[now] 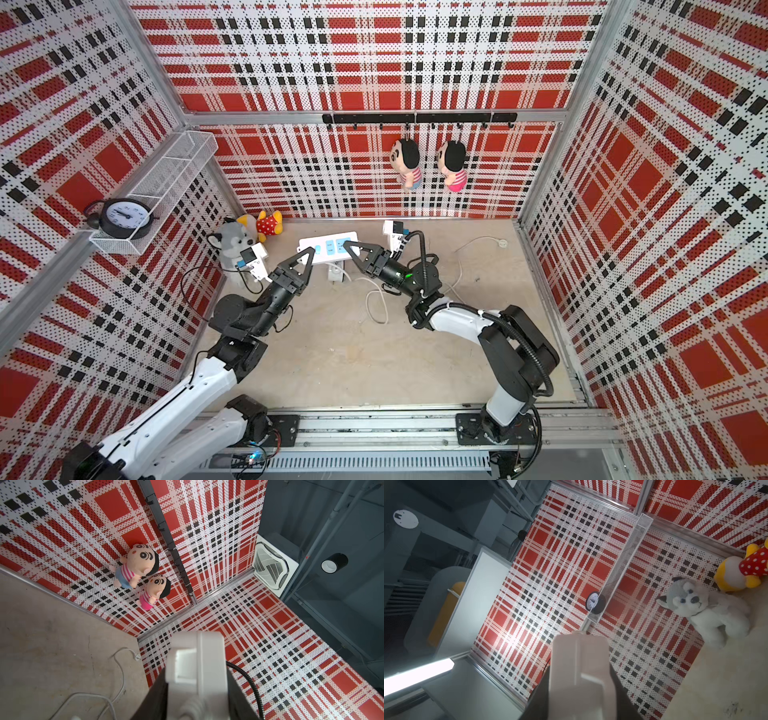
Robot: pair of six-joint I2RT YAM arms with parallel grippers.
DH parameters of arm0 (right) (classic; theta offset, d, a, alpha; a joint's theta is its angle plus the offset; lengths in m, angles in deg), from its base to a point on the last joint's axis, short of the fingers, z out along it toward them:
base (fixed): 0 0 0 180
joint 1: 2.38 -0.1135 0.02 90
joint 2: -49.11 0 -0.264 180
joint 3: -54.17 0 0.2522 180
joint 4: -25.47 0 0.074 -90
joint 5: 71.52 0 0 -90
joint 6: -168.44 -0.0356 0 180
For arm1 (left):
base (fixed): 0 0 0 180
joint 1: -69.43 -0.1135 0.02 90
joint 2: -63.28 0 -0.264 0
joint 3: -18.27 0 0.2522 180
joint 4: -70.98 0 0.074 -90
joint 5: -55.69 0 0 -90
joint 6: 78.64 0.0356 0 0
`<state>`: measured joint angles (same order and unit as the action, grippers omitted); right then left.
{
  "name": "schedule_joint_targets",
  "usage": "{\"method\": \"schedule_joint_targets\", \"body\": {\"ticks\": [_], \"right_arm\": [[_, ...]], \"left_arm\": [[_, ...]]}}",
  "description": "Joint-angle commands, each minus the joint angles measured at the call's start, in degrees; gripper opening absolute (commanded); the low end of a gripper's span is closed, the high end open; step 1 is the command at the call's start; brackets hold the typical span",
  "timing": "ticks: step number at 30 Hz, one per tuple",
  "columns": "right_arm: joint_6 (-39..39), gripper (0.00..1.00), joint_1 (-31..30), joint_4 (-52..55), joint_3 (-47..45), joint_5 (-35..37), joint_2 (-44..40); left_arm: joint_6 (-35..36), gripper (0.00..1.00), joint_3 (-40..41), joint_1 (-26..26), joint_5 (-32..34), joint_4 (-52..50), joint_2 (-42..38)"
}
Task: Unwrap the cord wrapped around the power strip
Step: Adjust the power strip.
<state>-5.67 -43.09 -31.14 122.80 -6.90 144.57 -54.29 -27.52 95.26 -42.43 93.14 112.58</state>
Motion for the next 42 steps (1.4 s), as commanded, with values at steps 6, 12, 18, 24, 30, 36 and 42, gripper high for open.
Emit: {"method": "schedule_joint_targets", "body": {"ticks": [6,12,18,24,30,36,42], "right_arm": [[1.69,0.03,2.76,1.71,1.57,-1.73,-0.91],[26.35,0.01,3.88,46.53,11.94,-6.03,-6.48],[38.56,0.02,4.41,71.21,20.63,-7.66,-8.21],[41.30,0.05,4.50,76.50,23.10,-10.37,-9.41],[43.48,0.02,4.50,80.00,24.73,-12.22,-9.72],[44.05,0.01,5.40,80.95,24.76,-12.10,-10.77],[44.07,0.00,5.90,80.83,24.91,-14.47,-10.33]], "left_arm": [[19.35,0.98,-1.83,-5.70,10.32,-16.67,-7.54],[55.67,1.00,-13.64,-0.96,21.84,-30.53,-7.02],[82.23,0.99,-24.56,16.44,25.16,-42.20,4.35],[89.97,0.98,-27.54,20.41,29.99,-45.15,12.22],[91.09,0.98,-28.14,19.09,29.31,-45.62,14.33],[90.13,0.98,-27.28,15.14,21.20,-47.17,11.89],[90.80,0.98,-24.99,9.95,10.91,-49.17,9.41]]}}
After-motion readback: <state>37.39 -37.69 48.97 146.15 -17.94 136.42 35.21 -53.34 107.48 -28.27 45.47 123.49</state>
